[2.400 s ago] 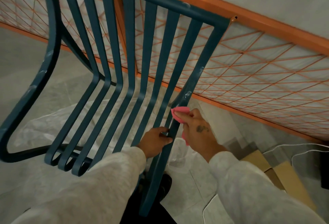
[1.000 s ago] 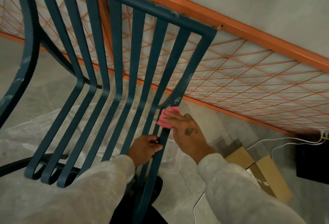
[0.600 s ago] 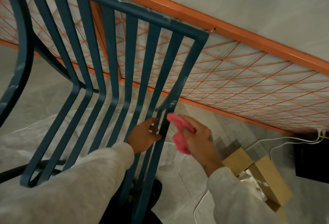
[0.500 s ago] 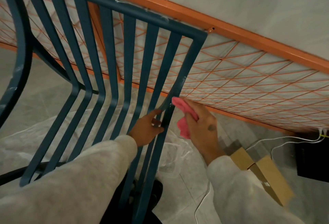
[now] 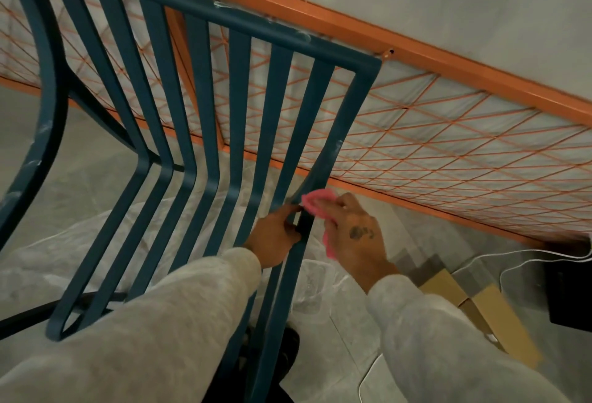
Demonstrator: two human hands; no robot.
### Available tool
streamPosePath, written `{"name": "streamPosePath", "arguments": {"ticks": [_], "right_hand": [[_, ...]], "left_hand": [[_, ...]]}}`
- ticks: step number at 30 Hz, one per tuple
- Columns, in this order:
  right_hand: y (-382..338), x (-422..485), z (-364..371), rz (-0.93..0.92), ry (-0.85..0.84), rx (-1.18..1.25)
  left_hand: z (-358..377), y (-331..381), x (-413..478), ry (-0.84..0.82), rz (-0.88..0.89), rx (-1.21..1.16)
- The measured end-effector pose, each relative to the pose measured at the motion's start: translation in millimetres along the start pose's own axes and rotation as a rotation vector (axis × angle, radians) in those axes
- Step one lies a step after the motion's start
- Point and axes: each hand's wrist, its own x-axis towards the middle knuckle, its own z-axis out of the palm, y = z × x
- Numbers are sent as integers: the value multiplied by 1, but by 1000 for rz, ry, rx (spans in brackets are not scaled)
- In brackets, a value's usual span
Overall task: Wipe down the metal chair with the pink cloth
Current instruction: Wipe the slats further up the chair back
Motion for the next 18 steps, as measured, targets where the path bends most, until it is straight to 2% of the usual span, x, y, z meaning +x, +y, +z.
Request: {"name": "streamPosePath", "arguments": {"ticks": [4,8,10,12,16,18], "right_hand": [[5,30,-15,-7,210,-36],[-1,11,1,-88,95,-174],[-4,-10,10,-75,-37,-48],[-3,-23,18,-48,-101,-39],[1,-10,11,-38,-53,-33],[1,5,6,-97,83,-145]], "left_hand": [[2,-4,0,27,-52,-22],[3,-5,0,17,-51,-23],[4,-4,-1,17,-40,-13],[4,-4,-1,18,-26,-24],[2,-6,2,11,-49,-61],[1,-7,3,6,-68,-70]]}}
